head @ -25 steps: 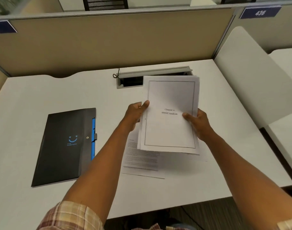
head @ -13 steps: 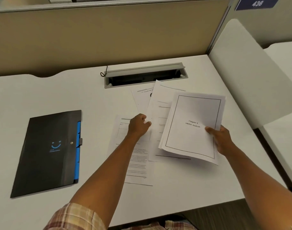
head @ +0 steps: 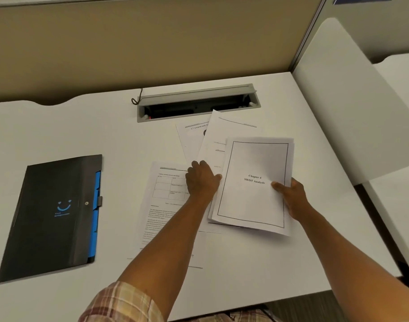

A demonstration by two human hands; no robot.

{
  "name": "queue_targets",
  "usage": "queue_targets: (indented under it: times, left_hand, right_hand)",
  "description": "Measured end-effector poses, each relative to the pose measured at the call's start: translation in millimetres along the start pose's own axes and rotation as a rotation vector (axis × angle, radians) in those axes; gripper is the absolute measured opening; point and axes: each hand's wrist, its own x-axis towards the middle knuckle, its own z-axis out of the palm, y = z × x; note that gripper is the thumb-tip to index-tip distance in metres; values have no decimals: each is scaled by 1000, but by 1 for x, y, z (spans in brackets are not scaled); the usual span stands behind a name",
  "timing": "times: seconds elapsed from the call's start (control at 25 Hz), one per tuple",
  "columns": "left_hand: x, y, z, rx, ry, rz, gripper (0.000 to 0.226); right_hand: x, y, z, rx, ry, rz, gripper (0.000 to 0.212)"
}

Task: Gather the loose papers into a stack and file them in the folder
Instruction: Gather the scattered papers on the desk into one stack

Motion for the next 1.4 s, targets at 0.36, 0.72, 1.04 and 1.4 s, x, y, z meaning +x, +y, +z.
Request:
queue_targets:
  times: [0.36, 0.72, 1.04, 1.4]
  left_hand:
    - [14, 23, 7, -27, -56, -160, 63]
    - [20, 23, 13, -400, -186, -117, 58]
    - [21, -1, 16, -1058, -356, -192, 51]
    - [16, -1, -20, -1329, -531, 7, 59]
  right_hand:
    - [7, 11, -3, -126, -16, -36, 15]
    - [6, 9, -5, -98, -22, -25, 14]
    - [-5, 5, -2, 16, -214, -8, 19]
    - [-19, -17, 10, 103, -161, -35, 54]
